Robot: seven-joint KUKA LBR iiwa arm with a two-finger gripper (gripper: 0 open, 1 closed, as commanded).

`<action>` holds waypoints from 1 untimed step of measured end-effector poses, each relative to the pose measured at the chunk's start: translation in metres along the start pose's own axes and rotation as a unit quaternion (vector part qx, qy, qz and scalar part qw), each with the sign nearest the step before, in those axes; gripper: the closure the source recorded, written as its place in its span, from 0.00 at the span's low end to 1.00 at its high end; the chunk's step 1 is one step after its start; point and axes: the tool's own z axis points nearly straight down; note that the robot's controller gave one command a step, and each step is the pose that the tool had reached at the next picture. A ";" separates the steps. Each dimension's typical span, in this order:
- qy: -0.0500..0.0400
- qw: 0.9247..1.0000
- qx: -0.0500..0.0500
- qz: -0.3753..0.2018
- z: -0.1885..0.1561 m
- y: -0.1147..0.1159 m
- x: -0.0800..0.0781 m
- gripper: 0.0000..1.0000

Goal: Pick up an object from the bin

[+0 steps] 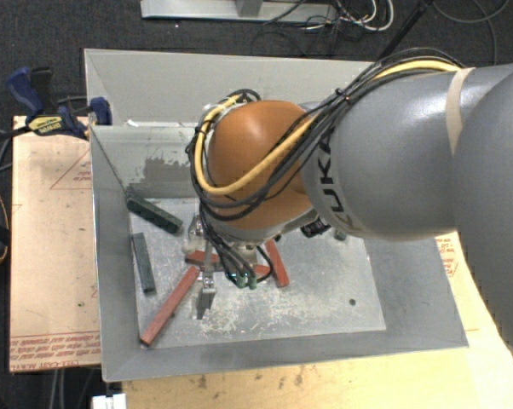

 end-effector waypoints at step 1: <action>-0.004 1.000 -0.001 0.002 -0.004 -0.001 -0.002 0.00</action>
Offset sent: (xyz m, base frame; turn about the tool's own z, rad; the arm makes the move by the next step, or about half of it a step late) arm 0.0012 -0.0003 -0.1253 -0.0678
